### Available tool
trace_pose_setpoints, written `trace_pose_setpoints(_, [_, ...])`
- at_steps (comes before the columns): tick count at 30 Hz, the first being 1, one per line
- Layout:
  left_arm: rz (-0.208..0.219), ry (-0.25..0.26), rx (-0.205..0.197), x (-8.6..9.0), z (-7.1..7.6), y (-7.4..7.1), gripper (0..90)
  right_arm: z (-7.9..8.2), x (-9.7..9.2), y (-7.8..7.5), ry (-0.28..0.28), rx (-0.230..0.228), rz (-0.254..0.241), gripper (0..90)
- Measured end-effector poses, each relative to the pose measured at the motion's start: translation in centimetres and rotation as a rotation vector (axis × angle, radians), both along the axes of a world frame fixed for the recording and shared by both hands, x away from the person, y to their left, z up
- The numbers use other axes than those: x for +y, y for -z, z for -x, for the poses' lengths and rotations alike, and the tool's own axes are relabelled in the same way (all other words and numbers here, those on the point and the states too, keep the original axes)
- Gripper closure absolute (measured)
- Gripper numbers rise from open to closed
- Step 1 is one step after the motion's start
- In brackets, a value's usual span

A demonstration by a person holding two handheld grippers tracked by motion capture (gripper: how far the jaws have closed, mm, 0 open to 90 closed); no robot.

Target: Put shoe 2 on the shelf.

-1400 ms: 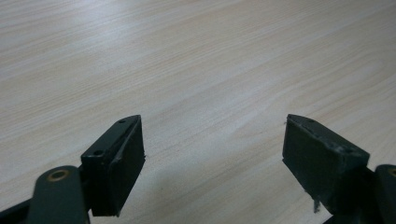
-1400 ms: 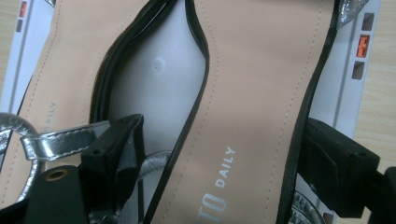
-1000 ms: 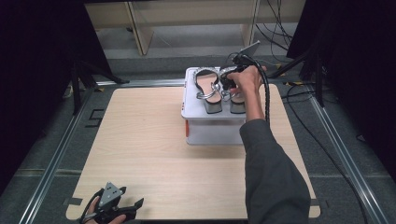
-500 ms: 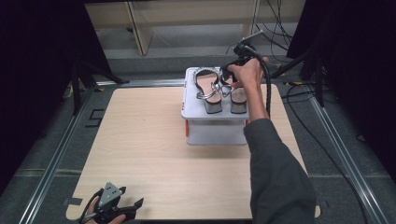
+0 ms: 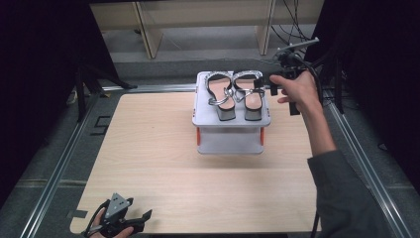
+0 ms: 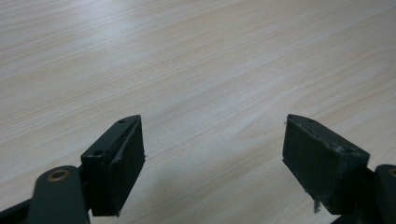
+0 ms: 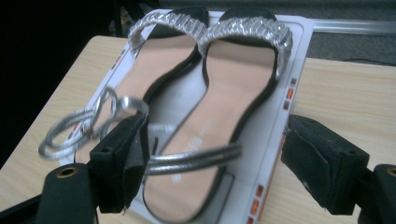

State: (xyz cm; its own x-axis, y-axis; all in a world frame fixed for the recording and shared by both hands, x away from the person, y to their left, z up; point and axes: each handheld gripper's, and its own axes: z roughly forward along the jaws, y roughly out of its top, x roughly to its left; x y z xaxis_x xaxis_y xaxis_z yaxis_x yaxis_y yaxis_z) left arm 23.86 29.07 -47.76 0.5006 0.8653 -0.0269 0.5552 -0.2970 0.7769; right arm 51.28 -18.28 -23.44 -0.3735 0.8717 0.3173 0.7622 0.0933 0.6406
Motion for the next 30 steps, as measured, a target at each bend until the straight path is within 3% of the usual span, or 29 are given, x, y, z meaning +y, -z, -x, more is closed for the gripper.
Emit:
trace_pose_setpoints(4, [-0.001,-0.005,0.005,0.0,0.1,0.0,20.6,2.3,-2.0,1.4,-0.047,-0.018,-0.008,22.7])
trace_pose_setpoints(5, [-0.021,0.002,-0.001,0.1,0.0,0.0,20.6,3.4,-2.5,1.9,-0.037,-0.018,-0.017,22.4])
trace_pose_setpoints(8, [-0.003,0.0,0.002,0.0,0.1,0.1,20.6,4.7,-3.3,2.3,-0.047,-0.016,-0.004,22.1])
trace_pose_setpoints(13, [-0.004,-0.004,0.006,-0.1,0.1,0.1,20.6,7.8,-4.2,3.6,-0.102,-0.056,-0.018,21.7])
trace_pose_setpoints(14, [-0.004,-0.004,0.005,-0.1,0.1,0.1,20.6,8.4,-4.4,4.1,-0.13,-0.082,-0.01,21.6])
trace_pose_setpoints(16, [-0.003,-0.008,0.005,-0.1,0.1,0.1,20.6,9.5,-4.3,4.8,-0.147,-0.069,-0.02,21.4])
trace_pose_setpoints(18, [-0.004,-0.01,0.006,-0.1,0.1,0.1,20.5,10.5,-4.3,5.8,-0.188,-0.098,-0.013,21.5])
trace_pose_setpoints(19, [-0.002,-0.011,0.006,-0.1,0.1,0.1,20.5,11.7,-4.3,6.8,-0.194,-0.088,-0.031,21.4])
trace_pose_setpoints(22, [-0.005,-0.004,0.006,0.0,0.1,0.1,19.7,12.6,-4.3,8.2,-0.207,-0.083,-0.034,20.6])
trace_pose_setpoints(26, [-0.015,0.009,0.003,0.0,0.1,0.1,19.7,14.6,-4.1,11.5,-0.239,-0.081,-0.009,19.8])
trace_pose_setpoints(30, [-0.018,0.008,0.003,0.0,0.1,0.1,19.7,15.6,-3.8,13.1,-0.251,-0.068,0.018,17.0])
